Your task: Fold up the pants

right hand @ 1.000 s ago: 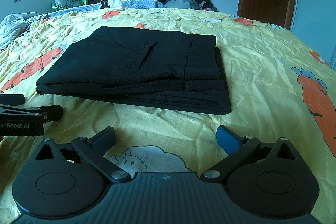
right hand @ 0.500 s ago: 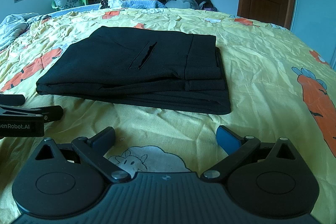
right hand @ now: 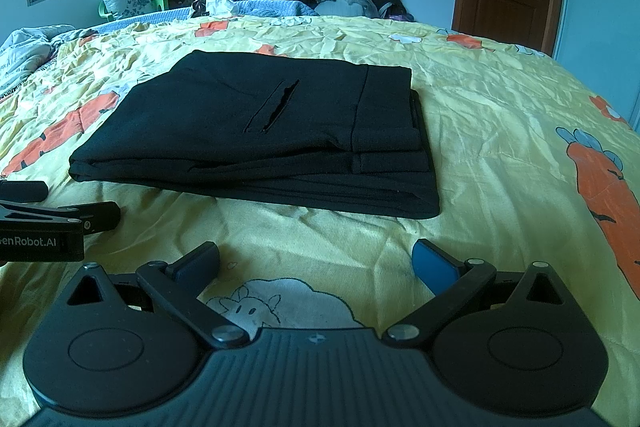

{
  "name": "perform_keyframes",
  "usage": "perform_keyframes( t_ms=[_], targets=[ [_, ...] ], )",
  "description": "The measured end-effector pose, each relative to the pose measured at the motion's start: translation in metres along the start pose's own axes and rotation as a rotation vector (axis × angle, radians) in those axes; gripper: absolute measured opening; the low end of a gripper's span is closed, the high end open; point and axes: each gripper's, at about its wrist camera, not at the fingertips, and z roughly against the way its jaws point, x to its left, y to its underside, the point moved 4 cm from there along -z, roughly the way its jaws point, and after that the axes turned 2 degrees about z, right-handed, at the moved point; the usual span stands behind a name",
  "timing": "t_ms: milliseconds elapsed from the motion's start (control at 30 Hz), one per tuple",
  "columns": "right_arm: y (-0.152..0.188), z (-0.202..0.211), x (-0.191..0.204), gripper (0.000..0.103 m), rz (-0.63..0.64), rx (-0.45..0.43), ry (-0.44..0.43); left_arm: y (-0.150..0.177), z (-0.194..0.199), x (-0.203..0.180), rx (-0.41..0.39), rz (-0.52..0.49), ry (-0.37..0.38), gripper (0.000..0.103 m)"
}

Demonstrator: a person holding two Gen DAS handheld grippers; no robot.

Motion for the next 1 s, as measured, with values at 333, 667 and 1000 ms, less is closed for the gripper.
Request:
perform_keyframes(
  t_ms=[333, 667, 1000],
  targets=[
    [0.0, 0.0001, -0.0001, 0.103, 0.0, 0.0, 0.0, -0.0004, -0.0003, 0.0027, 0.001, 0.009, -0.023, 0.103],
    [0.0001, -0.0001, 0.0006, 0.103, 0.005, 0.0, 0.0, -0.0008, -0.0004, 0.0041, 0.001, 0.015, -0.028, 0.103],
    [-0.0001, -0.0003, 0.0012, 0.103, 0.005, 0.0, 0.0, -0.0009, -0.0003, 0.0038, 0.001, 0.015, -0.028, 0.103]
  ],
)
